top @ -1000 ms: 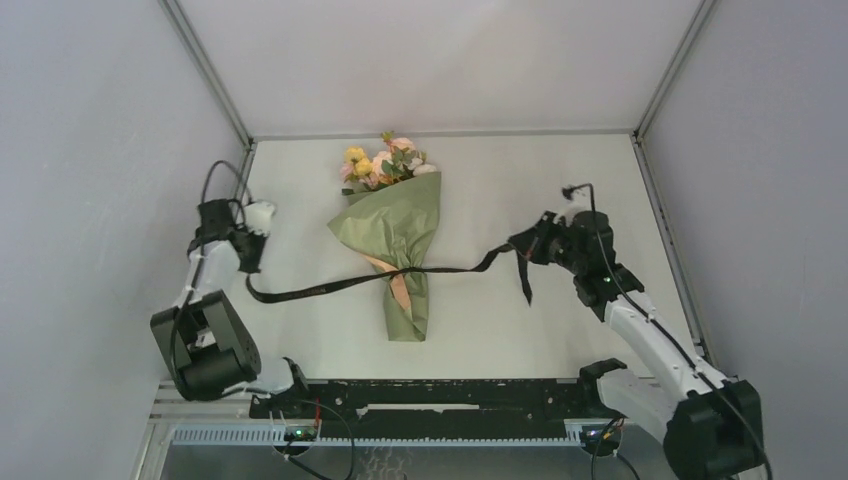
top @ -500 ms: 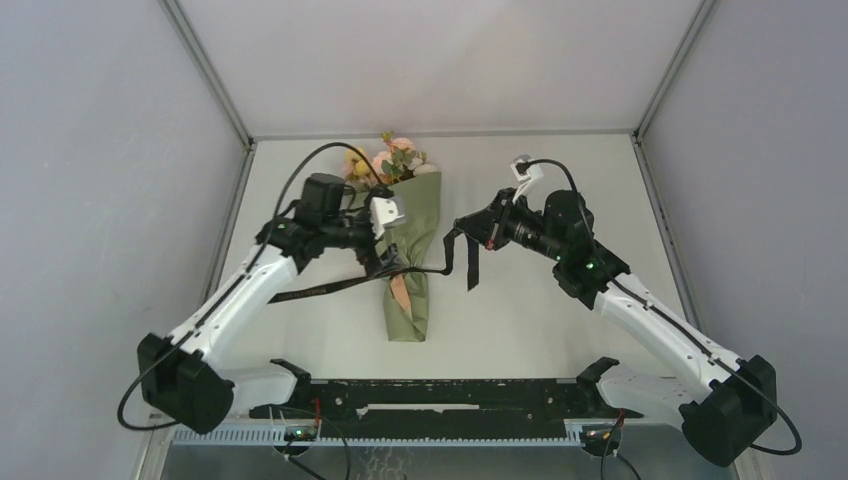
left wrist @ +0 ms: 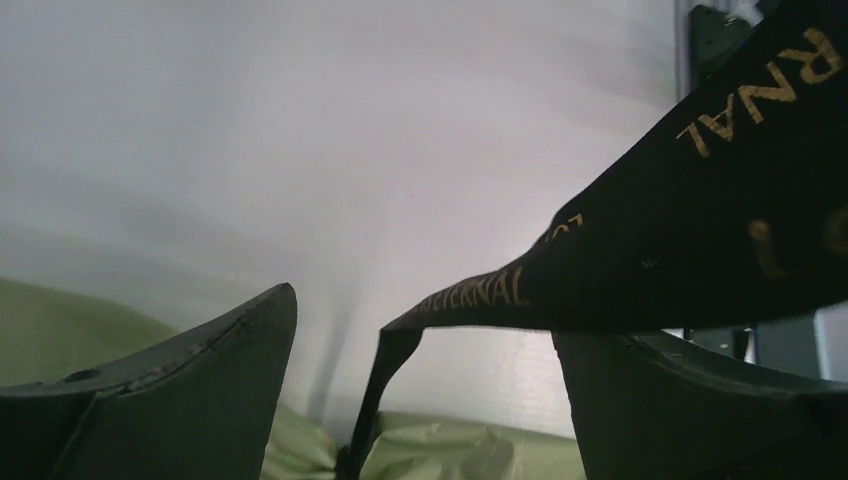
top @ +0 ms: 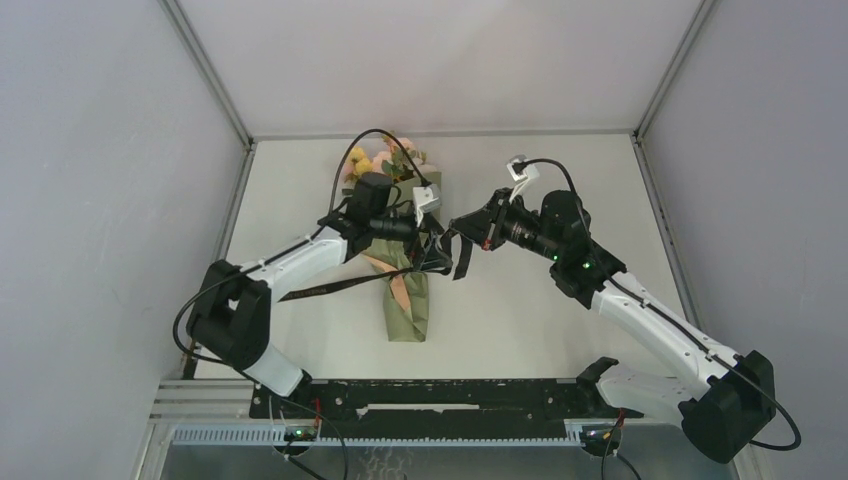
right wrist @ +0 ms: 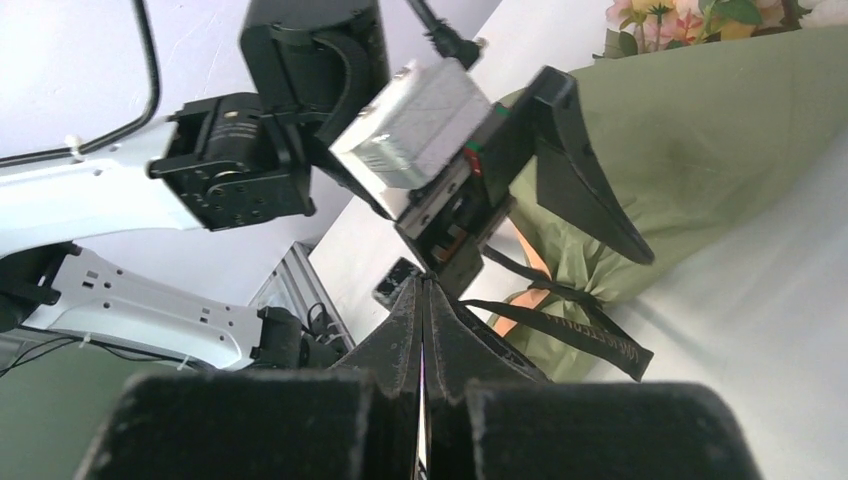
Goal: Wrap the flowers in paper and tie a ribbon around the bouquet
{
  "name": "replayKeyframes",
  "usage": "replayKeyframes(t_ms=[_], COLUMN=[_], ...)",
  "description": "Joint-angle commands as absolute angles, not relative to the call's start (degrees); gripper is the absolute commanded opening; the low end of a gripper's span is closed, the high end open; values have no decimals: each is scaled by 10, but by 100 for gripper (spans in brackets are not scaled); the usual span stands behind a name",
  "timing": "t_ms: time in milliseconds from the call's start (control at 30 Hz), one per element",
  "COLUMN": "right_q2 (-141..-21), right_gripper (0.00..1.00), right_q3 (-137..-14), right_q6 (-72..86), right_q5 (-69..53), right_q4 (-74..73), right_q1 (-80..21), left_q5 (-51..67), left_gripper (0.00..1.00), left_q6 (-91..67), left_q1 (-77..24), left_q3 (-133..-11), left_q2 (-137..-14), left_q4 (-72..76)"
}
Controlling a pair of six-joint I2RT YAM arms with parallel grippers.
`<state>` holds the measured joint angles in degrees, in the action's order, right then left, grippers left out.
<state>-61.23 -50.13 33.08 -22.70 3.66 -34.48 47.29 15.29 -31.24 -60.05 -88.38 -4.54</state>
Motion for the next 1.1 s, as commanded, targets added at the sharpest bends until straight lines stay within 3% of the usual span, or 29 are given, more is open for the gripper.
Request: replayKeyframes(t_ms=[0,33,67,133,167,200,300,400,533,567,633,700,767,1067], right_q2=[-610,-610,-610,-610,-609,-606,-594,-573,-558,-570,-620,-692,-765,-955], right_gripper=[0,0,0,0,0,0,17,30,37,35,22,8,0,0], right_q3=[-526,-526,-526,-526,-526,-529,-544,-533,-471,-449,-423,-436,-462,-489], right_q6=[335,335,333,327,320,304,232,200,186,191,202,204,197,192], right_q5=[-233,-233,-234,-227,-217,-177,-41,8,17,9,-36,-49,-48,-108], right_q4=[62,60,56,42,29,9,-114,-162,-96,-42,37,65,84,192], right_q1=[-347,-346,-345,-345,-347,-353,-403,-456,-534,-552,-560,-561,-562,-553], left_q5=[537,542,549,555,552,538,481,410,388,391,395,396,393,384], left_gripper=[98,90,76,35,9,1,0,0,0,0,0,0,0,0], left_q6=[84,80,77,69,69,74,88,85,81,79,79,80,83,80], left_q1=[-323,-324,-325,-325,-324,-324,-318,-309,-297,-294,-294,-294,-294,-279], left_q3=[-632,-637,-643,-649,-651,-653,-655,-665,-700,-705,-711,-710,-709,-733], left_q2=[-915,-920,-925,-927,-926,-922,-911,-917,-937,-941,-945,-944,-942,-900], left_q4=[25,25,25,24,20,10,-20,-30,-70,-76,-83,-84,-87,-98])
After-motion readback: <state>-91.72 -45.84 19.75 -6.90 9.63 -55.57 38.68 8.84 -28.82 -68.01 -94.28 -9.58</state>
